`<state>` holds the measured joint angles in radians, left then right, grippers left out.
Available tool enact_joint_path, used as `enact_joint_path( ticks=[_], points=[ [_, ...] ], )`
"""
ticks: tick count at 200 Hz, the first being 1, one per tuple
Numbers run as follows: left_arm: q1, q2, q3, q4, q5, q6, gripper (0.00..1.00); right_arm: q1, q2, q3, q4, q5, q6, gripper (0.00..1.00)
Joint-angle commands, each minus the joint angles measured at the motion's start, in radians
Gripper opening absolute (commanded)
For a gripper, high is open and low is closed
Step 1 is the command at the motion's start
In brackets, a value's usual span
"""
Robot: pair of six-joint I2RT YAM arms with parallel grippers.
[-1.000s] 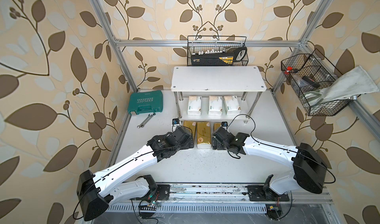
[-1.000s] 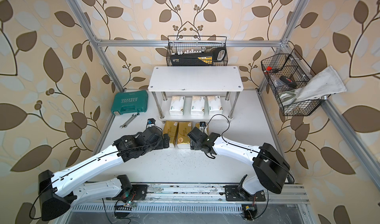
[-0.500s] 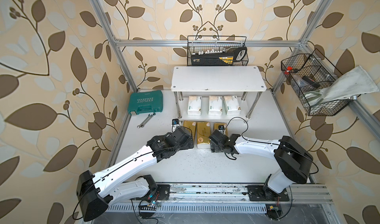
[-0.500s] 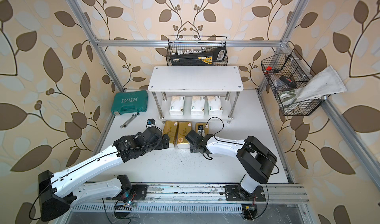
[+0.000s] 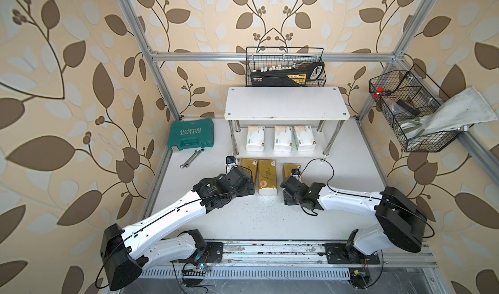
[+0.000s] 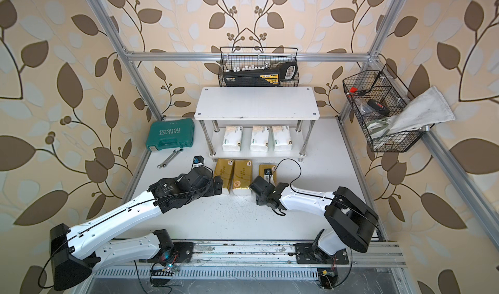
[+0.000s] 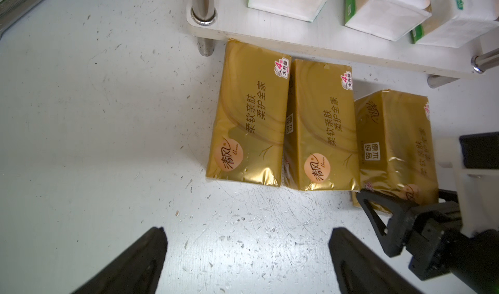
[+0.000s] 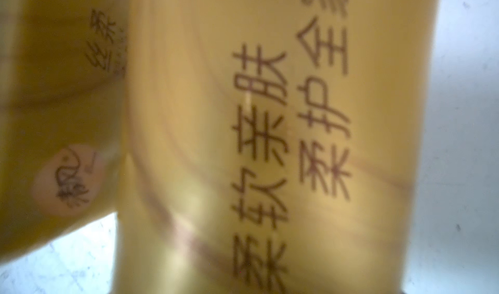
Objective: Place the tissue boxes on the shelf by color
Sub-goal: Pick up the box of tissues from the center of the board, then place a box of tissues on the shelf.
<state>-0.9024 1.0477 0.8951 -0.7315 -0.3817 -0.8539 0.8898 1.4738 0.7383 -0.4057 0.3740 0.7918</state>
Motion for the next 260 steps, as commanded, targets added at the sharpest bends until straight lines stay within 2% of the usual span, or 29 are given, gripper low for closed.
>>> enact_joint_path(
  ticks=[1,74,151,188,232,260],
  points=[
    [0.010,0.002,0.029,0.011,0.010,0.014,0.99,0.031,-0.092,-0.015,-0.067,-0.002,-0.008,0.71],
    [0.010,0.004,0.156,-0.026,0.000,0.057,0.99,0.125,-0.415,0.096,-0.358,0.029,-0.003,0.69],
    [0.010,0.091,0.436,-0.091,0.029,0.158,0.99,0.141,-0.558,0.379,-0.617,0.031,-0.057,0.69],
    [0.011,0.139,0.528,-0.111,0.040,0.197,0.99,0.140,-0.553,0.578,-0.712,0.094,-0.110,0.69],
    [0.011,0.172,0.560,-0.109,0.049,0.204,0.99,0.134,-0.445,0.836,-0.721,0.220,-0.228,0.70],
    [0.011,0.183,0.573,-0.112,0.055,0.205,0.99,0.029,-0.358,0.990,-0.688,0.212,-0.339,0.71]
  ],
)
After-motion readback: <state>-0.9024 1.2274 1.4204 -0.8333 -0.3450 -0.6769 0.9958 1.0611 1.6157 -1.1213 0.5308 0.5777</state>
